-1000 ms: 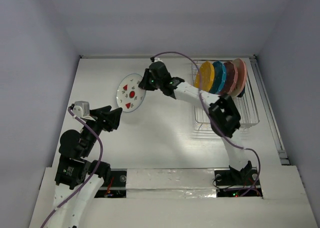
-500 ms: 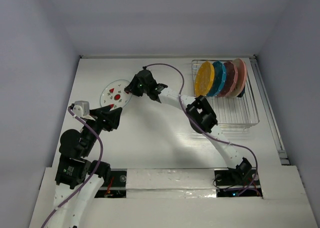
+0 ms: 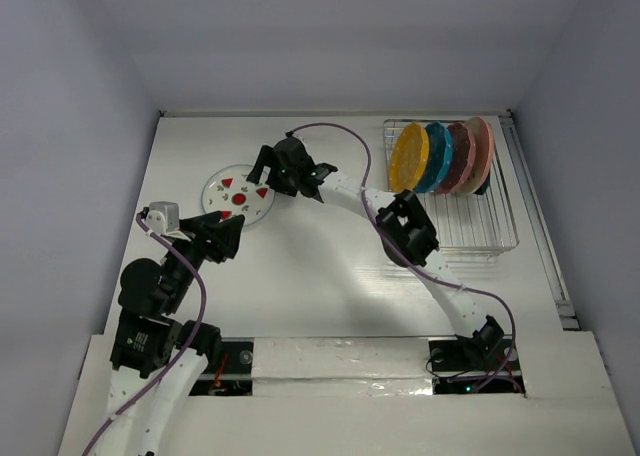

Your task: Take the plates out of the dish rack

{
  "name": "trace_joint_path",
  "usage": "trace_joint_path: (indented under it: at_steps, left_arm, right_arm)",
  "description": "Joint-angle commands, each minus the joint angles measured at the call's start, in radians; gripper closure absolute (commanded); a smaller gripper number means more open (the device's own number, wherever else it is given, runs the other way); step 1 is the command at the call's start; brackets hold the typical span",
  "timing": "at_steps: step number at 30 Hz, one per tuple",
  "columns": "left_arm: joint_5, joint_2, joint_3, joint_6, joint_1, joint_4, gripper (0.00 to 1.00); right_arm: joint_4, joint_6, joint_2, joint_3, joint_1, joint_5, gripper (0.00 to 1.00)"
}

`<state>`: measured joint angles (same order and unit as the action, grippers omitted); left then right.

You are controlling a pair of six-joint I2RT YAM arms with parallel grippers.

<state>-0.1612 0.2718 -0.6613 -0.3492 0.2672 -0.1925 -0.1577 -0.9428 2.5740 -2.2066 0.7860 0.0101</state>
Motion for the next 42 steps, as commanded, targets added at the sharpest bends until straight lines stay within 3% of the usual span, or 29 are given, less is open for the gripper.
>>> trace_joint_path:
  at_steps: [1, 4, 7, 9, 11, 12, 13, 15, 19, 20, 21, 22, 23, 25, 34, 39, 42]
  left_arm:
    - [-0.017, 0.003, 0.008, -0.001, -0.003, 0.039, 0.46]
    - [-0.018, 0.003, 0.008, -0.001, -0.003, 0.041, 0.46]
    - [-0.018, 0.003, 0.006, -0.001, -0.003, 0.041, 0.46]
    - [-0.018, 0.004, 0.008, 0.001, -0.003, 0.039, 0.46]
    - [-0.018, 0.004, 0.008, 0.001, -0.003, 0.041, 0.46]
    - [-0.018, 0.004, 0.008, 0.001, -0.003, 0.039, 0.46]
    - [-0.018, 0.003, 0.008, 0.001, -0.003, 0.041, 0.46]
    - [-0.023, 0.000, 0.008, 0.003, -0.003, 0.044, 0.48]
    - [-0.031, -0.006, 0.011, 0.003, -0.003, 0.050, 0.62]
    - [-0.028, -0.008, 0.008, 0.004, -0.003, 0.048, 0.70]
    - [-0.020, -0.009, 0.006, 0.004, -0.003, 0.041, 0.73]
    - [-0.011, -0.009, 0.003, 0.006, -0.003, 0.036, 0.75]
    - [0.003, -0.011, 0.003, 0.004, -0.003, 0.034, 0.76]
    - [0.002, -0.010, 0.003, 0.004, -0.003, 0.033, 0.76]
    - [-0.004, 0.003, 0.005, 0.003, -0.013, 0.036, 0.65]
    - [-0.001, -0.002, 0.006, 0.003, -0.022, 0.036, 0.64]
    - [-0.004, 0.000, 0.006, 0.003, -0.022, 0.036, 0.63]
  right_arm:
    - [-0.107, 0.174, -0.162, -0.025, 0.002, -0.153, 0.03]
    - [-0.187, 0.268, -0.190, -0.015, 0.002, -0.277, 0.00]
    - [-0.229, 0.354, -0.230, -0.002, 0.002, -0.280, 0.01]
    - [-0.243, 0.424, -0.314, 0.047, 0.002, -0.298, 0.08]
    - [-0.232, 0.467, -0.408, 0.170, -0.008, -0.369, 0.67]
    - [-0.229, 0.498, -0.520, 0.223, -0.020, -0.396, 0.87]
    - [-0.224, 0.510, -0.581, 0.279, -0.057, -0.415, 1.00]
    - [-0.192, 0.562, -0.710, 0.467, -0.102, -0.446, 1.00]
    - [-0.190, 0.604, -1.042, 0.712, -0.238, -0.493, 0.99]
    - [-0.201, 0.607, -1.083, 0.744, -0.284, -0.499, 0.96]
    - [-0.206, 0.618, -1.115, 0.777, -0.303, -0.504, 0.90]
    - [-0.212, 0.619, -1.159, 0.821, -0.321, -0.506, 0.61]
    - [-0.223, 0.624, -1.170, 0.838, -0.336, -0.500, 0.46]
    - [-0.217, 0.633, -1.180, 0.876, -0.387, -0.480, 0.34]
    - [-0.203, 0.667, -0.993, 0.763, -0.487, -0.340, 0.35]
    - [-0.197, 0.658, -0.897, 0.726, -0.510, -0.389, 0.40]
    - [-0.168, 0.664, -0.890, 0.725, -0.510, -0.386, 0.51]
